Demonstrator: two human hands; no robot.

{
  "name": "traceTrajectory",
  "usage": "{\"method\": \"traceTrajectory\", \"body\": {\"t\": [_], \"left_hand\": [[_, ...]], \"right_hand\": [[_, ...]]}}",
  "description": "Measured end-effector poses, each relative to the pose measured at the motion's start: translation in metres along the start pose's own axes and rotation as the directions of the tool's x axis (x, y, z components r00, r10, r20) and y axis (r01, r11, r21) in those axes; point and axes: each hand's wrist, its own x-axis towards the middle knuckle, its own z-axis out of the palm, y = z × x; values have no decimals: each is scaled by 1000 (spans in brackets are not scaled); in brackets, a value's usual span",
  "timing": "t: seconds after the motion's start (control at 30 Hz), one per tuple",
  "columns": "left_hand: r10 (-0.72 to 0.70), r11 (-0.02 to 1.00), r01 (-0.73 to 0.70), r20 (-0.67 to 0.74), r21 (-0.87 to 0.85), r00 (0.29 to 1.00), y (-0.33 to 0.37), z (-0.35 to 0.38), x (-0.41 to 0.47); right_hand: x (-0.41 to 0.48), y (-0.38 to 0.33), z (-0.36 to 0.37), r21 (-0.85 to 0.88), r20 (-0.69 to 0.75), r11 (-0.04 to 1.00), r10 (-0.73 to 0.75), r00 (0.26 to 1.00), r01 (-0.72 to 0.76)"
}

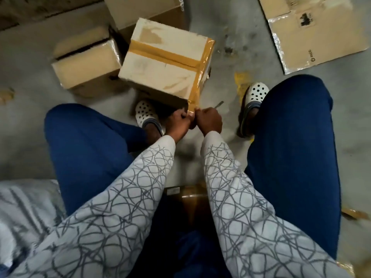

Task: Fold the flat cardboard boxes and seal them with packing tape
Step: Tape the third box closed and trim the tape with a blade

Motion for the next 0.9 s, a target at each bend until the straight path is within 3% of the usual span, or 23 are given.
{"method": "traceTrajectory", "body": {"t": [0.07,0.13,0.3,0.5,0.7,0.8,0.9], "left_hand": [[57,997,-57,-1,60,998,0,-8,-2],[95,991,-95,2,98,995,-2,-13,-4],[136,980,-133,-13,150,991,-10,-13,-7],[58,986,-43,-84,163,995,-19,-6,7],[-125,983,149,-207,103,970,-37,-5,19],[-130,986,145,-176,78,976,-41,-13,12],[-99,994,105,-119,43,988,-41,-19,7]], "right_hand": [[5,0,-6,-69,-144,996,-64,987,54],[13,-7,-6,-63,-187,989,-143,972,133],[34,-27,12,-54,31,978,-202,979,204],[61,-16,24,133,34,989,65,997,-69],[68,-22,33,191,10,963,190,982,-188],[68,-22,29,246,93,944,203,975,-220],[64,-15,24,268,138,957,79,987,-114]]}}
